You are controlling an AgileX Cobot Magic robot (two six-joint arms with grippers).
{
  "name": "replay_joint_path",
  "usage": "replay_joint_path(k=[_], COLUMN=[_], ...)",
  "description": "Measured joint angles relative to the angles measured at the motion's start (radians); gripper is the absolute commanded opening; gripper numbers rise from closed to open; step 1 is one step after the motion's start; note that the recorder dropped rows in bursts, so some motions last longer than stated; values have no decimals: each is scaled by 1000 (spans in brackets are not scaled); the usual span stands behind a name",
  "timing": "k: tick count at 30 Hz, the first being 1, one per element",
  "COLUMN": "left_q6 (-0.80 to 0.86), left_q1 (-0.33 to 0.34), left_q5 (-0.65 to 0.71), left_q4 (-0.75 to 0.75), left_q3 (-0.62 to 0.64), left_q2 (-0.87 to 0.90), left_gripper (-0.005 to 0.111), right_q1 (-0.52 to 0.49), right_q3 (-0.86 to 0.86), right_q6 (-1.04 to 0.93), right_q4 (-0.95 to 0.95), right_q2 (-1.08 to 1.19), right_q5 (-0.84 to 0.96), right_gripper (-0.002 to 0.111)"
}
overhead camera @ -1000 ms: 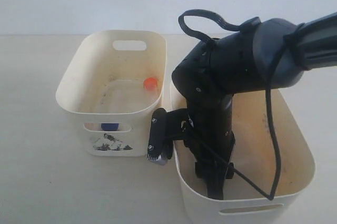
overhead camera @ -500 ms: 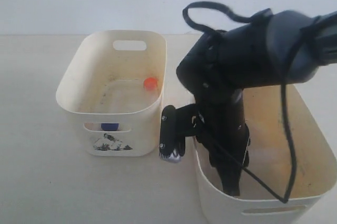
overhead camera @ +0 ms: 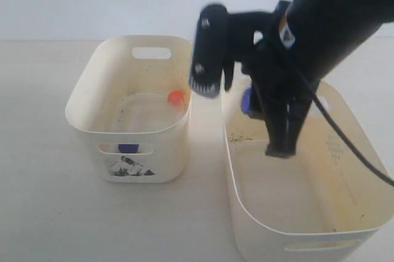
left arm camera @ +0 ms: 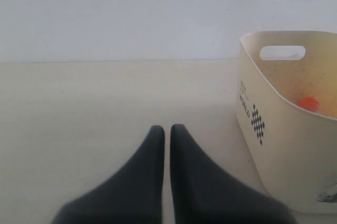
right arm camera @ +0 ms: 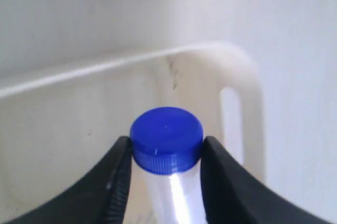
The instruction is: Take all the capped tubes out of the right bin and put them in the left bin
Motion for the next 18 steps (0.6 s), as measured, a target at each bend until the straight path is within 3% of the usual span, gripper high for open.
replay_joint_path(k=[9, 14, 16, 18], left_q6=[0, 0, 0, 0], left_q1=[0, 0, 0, 0], left_q5=[0, 0, 0, 0], left_q4=[0, 0, 0, 0], left_q3=[0, 0, 0, 0], left_q2=[0, 0, 0, 0], left_gripper=[4, 4, 4, 4], right_q1=[0, 0, 0, 0], right_q3=[-86, -88, -89, -89], right_q6=[0, 0, 0, 0], right_q4=[430, 529, 559, 572], right_q2=[-54, 12, 60, 104], right_q5=[-580, -769, -795, -816], right_gripper=[0, 1, 9, 26])
